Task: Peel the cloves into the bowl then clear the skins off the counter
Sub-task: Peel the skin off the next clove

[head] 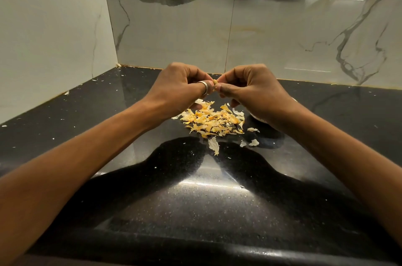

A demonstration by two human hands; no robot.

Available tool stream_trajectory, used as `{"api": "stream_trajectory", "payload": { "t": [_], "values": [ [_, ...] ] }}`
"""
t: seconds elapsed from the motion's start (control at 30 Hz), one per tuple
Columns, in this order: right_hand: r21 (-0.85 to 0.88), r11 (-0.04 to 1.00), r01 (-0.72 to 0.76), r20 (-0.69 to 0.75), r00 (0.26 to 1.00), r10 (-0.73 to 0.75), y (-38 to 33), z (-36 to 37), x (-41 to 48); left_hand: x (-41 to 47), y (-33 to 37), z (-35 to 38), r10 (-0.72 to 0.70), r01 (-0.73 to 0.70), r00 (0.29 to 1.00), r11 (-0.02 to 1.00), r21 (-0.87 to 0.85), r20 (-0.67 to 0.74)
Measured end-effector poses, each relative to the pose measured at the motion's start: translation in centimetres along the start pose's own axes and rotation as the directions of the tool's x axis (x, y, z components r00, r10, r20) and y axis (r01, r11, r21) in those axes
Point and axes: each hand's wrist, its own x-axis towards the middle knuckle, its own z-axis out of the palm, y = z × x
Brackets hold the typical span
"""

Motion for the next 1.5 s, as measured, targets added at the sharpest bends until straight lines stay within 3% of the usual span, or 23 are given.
{"api": "stream_trajectory", "payload": {
  "t": [0.3,0.53,0.93,1.5],
  "values": [
    [-0.012,1.0,0.013,0.038,0.999,-0.013,-0.2,0.0,-0.1,0.1,-0.1,-0.2,0.051,-0.051,0.999,0.996,0.069,0.008],
    [-0.132,0.989,0.066,0.085,0.995,-0.055,0.0,0.0,0.0,0.1,-0.2,-0.2,0.126,-0.125,0.992,0.973,0.192,0.01],
    [-0.036,0.999,0.03,0.114,0.993,-0.026,-0.6,0.0,-0.3,-0.2,0.6,-0.2,-0.113,0.117,0.991,0.991,-0.071,0.071],
    [0.048,0.999,0.002,0.089,0.996,-0.007,-0.6,-0.9,-0.2,0.2,0.6,-0.6,-0.222,0.222,0.975,0.972,-0.076,0.008]
  ]
}}
